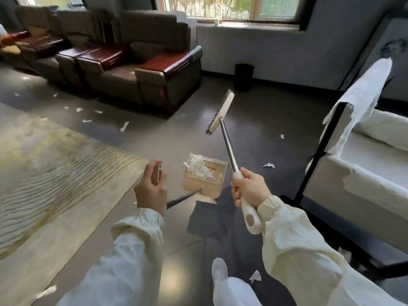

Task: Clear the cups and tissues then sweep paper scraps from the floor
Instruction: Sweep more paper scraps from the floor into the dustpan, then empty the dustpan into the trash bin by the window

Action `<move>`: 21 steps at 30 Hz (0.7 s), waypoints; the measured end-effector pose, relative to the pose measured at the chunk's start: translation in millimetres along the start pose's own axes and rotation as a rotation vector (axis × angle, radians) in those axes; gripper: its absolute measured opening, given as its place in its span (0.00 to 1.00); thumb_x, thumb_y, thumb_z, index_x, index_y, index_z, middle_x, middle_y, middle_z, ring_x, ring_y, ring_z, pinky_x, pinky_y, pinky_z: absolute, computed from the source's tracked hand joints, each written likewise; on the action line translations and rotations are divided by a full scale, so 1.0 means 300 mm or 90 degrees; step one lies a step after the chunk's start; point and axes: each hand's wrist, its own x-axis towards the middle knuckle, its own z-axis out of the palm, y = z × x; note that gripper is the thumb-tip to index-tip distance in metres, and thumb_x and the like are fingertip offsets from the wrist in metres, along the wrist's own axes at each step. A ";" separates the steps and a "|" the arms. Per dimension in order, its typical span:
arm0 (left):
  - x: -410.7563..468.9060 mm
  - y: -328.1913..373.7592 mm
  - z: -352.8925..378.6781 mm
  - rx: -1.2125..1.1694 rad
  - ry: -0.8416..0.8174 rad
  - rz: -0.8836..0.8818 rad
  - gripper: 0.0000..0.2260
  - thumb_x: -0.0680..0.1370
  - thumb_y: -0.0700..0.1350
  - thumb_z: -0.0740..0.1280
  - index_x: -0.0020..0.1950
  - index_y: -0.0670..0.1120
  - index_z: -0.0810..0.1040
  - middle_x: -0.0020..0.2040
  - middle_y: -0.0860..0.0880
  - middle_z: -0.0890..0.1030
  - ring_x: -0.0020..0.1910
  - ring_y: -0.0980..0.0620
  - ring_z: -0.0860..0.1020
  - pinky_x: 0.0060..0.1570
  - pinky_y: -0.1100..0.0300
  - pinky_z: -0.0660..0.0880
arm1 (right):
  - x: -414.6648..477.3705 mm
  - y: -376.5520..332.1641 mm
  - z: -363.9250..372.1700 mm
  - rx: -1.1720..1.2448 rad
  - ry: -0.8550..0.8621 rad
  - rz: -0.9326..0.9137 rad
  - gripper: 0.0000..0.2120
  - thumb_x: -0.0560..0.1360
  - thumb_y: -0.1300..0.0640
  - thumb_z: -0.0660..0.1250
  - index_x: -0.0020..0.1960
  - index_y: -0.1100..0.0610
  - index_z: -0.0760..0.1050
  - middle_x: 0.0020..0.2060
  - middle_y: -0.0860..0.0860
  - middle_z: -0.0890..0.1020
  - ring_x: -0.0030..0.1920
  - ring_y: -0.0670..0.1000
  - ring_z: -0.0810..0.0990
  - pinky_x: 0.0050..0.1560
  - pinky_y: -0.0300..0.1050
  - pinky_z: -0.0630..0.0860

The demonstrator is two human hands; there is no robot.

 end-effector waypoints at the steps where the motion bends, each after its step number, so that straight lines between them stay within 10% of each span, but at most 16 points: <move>1: 0.094 -0.027 0.039 -0.001 -0.006 0.003 0.11 0.76 0.38 0.68 0.54 0.51 0.78 0.43 0.61 0.78 0.43 0.72 0.76 0.40 0.81 0.66 | 0.089 -0.035 0.025 -0.002 0.009 0.001 0.07 0.73 0.72 0.55 0.45 0.62 0.69 0.26 0.54 0.69 0.21 0.48 0.66 0.19 0.37 0.66; 10: 1.002 -0.185 0.440 0.016 -0.071 0.007 0.09 0.77 0.43 0.66 0.51 0.57 0.76 0.36 0.54 0.75 0.34 0.49 0.75 0.39 0.55 0.76 | 0.894 -0.398 0.260 0.076 0.080 0.018 0.33 0.75 0.71 0.56 0.77 0.55 0.53 0.22 0.54 0.70 0.17 0.45 0.66 0.18 0.36 0.67; 21: 2.089 -0.345 0.916 -0.006 -0.202 0.039 0.14 0.76 0.40 0.68 0.59 0.54 0.76 0.44 0.56 0.77 0.40 0.67 0.75 0.39 0.80 0.65 | 1.844 -0.939 0.548 0.184 0.190 -0.004 0.07 0.77 0.68 0.55 0.48 0.59 0.68 0.27 0.53 0.67 0.18 0.44 0.65 0.18 0.34 0.64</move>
